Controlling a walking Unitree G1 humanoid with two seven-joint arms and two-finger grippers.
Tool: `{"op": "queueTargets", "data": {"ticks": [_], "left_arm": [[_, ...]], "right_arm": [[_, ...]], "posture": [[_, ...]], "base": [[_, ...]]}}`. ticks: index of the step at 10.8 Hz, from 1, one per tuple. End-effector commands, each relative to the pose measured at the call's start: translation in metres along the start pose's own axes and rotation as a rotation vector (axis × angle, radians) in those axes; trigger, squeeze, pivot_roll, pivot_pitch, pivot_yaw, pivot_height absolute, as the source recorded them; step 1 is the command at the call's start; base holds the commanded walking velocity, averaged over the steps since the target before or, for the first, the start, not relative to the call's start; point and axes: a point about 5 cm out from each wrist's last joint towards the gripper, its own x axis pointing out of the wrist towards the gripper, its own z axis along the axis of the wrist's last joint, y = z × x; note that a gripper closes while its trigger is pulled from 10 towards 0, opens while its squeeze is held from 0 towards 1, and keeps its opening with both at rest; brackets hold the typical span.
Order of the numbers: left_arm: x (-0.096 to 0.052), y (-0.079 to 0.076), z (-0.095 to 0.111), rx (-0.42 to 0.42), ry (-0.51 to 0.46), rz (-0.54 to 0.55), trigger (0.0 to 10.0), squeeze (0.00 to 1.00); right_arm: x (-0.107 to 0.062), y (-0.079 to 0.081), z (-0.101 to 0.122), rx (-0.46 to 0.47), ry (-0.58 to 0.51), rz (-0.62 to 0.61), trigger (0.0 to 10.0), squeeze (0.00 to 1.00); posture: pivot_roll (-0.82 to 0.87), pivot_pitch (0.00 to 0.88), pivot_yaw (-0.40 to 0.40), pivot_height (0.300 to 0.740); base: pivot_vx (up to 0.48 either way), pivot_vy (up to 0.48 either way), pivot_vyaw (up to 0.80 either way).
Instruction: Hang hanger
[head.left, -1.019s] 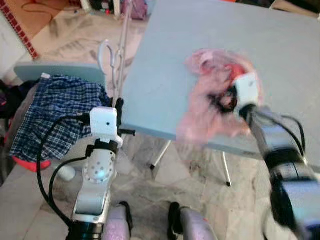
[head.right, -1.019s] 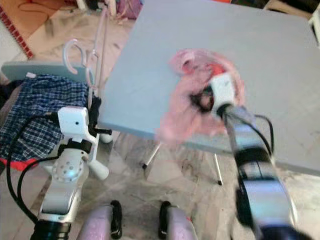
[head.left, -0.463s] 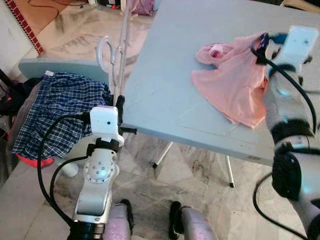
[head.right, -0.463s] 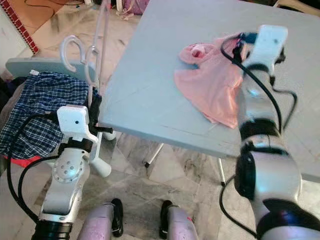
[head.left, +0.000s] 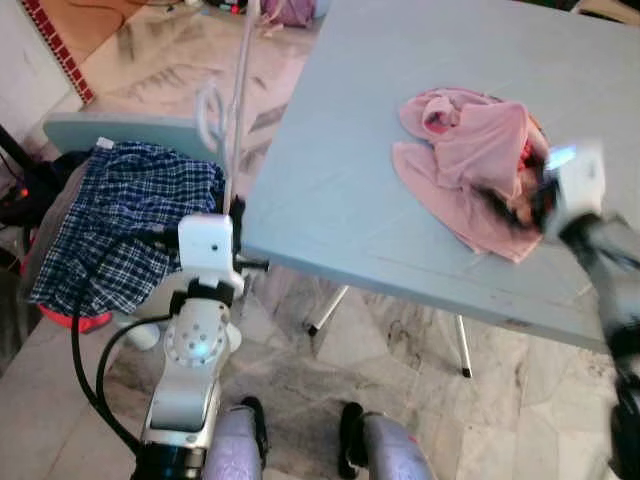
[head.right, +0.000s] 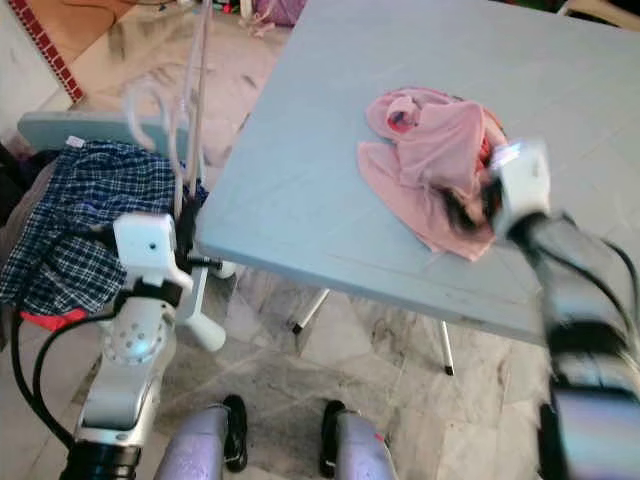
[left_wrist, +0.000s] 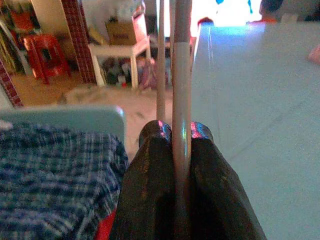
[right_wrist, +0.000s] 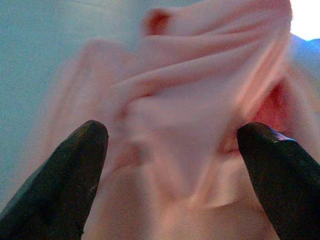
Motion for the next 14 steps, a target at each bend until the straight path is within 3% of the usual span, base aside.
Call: {"op": "queueTargets", "data": {"ticks": [1, 3, 4, 5, 6, 7, 11, 14], "left_arm": [[-0.001, -0.008, -0.002, -0.010, 0.015, -0.040, 10.0, 0.00], [0.000, -0.007, -0.002, -0.013, 0.010, -0.037, 10.0, 0.00], [0.000, -0.006, -0.001, -0.015, 0.010, -0.031, 10.0, 0.00], [0.001, -0.007, -0.002, -0.015, 0.012, -0.029, 10.0, 0.00], [0.003, -0.009, -0.001, -0.014, 0.013, -0.030, 10.0, 0.00], [0.006, -0.012, 0.000, -0.011, 0.007, -0.028, 10.0, 0.00], [0.006, -0.011, 0.001, -0.017, 0.003, -0.013, 10.0, 0.00], [0.007, -0.013, 0.001, -0.018, 0.004, -0.020, 10.0, 0.00]], "right_arm": [[-0.005, 0.000, 0.008, 0.028, -0.022, 0.072, 10.0, 0.00], [-0.022, 0.026, -0.002, 0.081, -0.017, 0.246, 10.0, 0.00], [-0.023, 0.030, -0.003, 0.164, -0.084, 0.180, 10.0, 0.00], [-0.020, 0.032, 0.000, 0.163, -0.146, 0.072, 10.0, 0.00], [-0.013, 0.027, 0.009, 0.134, -0.240, -0.183, 10.0, 0.00], [-0.012, 0.017, 0.020, 0.132, -0.312, -0.516, 10.0, 0.00], [0.000, 0.053, 0.015, 0.129, -0.283, -0.574, 10.0, 0.00], [0.001, 0.046, 0.018, 0.089, -0.274, -0.616, 10.0, 0.00]], "posture": [[0.03, 0.230, -0.029, 0.740], [0.03, 0.224, -0.030, 0.740], [0.02, 0.224, -0.030, 0.740], [0.02, 0.223, -0.026, 0.740], [0.01, 0.221, -0.022, 0.740], [0.02, 0.215, -0.021, 0.740], [0.02, 0.213, -0.030, 0.740], [0.01, 0.214, -0.031, 0.740]], "base": [[0.000, 0.000, 0.00], [0.000, 0.000, 0.00], [0.000, 0.000, 0.00], [0.000, 0.000, 0.00], [0.000, 0.000, 0.00], [0.000, 0.000, 0.00], [0.000, 0.000, 0.00], [0.000, 0.000, 0.00]]}}
